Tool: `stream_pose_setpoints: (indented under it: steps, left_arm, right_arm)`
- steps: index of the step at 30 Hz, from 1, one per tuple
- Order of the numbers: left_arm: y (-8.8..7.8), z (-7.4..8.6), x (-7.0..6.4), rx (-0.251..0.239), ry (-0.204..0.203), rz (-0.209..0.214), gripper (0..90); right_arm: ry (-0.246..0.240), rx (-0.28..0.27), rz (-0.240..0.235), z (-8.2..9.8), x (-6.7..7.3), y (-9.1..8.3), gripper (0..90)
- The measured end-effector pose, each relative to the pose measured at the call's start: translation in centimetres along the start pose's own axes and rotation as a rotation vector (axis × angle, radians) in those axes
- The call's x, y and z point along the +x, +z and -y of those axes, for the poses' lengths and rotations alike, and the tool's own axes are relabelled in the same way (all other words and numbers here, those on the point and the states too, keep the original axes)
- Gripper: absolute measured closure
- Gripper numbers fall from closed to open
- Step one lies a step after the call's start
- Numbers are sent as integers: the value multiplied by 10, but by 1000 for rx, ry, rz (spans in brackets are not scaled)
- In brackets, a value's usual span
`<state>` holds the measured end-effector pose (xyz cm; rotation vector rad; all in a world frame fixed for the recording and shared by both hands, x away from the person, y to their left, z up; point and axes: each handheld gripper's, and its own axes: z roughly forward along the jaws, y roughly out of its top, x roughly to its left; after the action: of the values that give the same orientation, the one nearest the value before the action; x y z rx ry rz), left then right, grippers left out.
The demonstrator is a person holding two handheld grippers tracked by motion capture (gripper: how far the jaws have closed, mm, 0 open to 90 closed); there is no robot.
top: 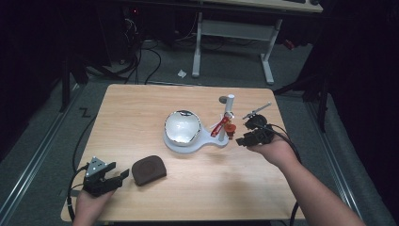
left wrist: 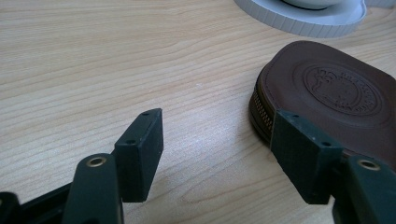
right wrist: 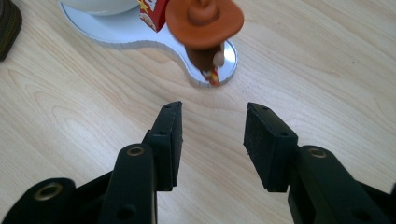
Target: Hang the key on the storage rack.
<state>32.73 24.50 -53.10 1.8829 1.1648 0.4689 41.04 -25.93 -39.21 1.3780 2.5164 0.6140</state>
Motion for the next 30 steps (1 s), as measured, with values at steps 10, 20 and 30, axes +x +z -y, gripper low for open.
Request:
stream_pose_setpoints:
  steps: [10,20,30]
  left_arm:
    - [0,0,-2,3,5,1,350]
    - [1,0,-3,8,5,-4,350]
    - [1,0,-5,9,8,-4,353]
  right_arm:
    - [11,-55,-11,33,9,-10,553]
    - [-26,-139,9,67,31,-9,527]
    - [-49,-243,63,105,46,13,510]
